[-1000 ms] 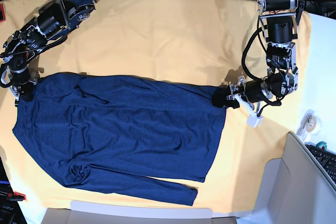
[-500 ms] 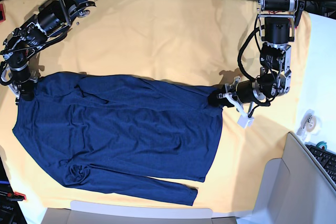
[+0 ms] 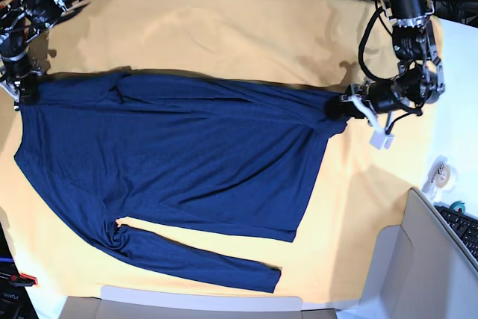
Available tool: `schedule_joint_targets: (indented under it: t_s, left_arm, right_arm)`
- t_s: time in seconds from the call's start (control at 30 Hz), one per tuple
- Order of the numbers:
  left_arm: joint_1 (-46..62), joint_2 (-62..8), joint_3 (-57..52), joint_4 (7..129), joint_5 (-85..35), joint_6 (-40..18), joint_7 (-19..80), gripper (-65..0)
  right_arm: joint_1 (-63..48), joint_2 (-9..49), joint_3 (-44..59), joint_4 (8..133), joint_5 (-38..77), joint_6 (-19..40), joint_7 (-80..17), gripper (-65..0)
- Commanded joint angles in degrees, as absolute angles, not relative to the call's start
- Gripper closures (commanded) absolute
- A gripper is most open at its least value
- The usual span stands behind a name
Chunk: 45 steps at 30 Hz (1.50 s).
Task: Fold the T-shirt properly
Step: 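Drag the shirt toward the robot base with both grippers, then open both grippers and release the shirt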
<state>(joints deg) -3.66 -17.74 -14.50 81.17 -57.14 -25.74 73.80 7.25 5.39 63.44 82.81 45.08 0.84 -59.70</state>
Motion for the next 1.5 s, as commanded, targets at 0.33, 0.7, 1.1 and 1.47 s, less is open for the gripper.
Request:
schedule_joint_targets:
  t_s: [0.33,0.7,1.1,1.47]
  left_arm:
    - [10.95,-18.42,-24.92,99.03,-57.19,-25.89,78.37,-0.3]
    - [21.32,-16.31,-25.01,102.81,-57.19,-26.15,77.76,-0.3]
    - [26.15,-15.96,-24.75,102.81,-57.19,-26.15,73.54,-0.2]
    - [26.15,-15.96,-24.84,102.81,-57.19,-26.15,73.71,-11.2]
  right_arm:
    - [-8.84,6.37,64.13,94.11,54.99,1.19,-57.54,0.0]
    - [-20.53,6.37,64.22,95.16,64.92,1.19,-57.54,0.0]
    - [-21.93,6.29,63.69,94.9,65.27,1.19,-57.54,0.0]
    - [-23.43,6.2,63.69,94.73,65.45,1.19,-57.8,-6.7]
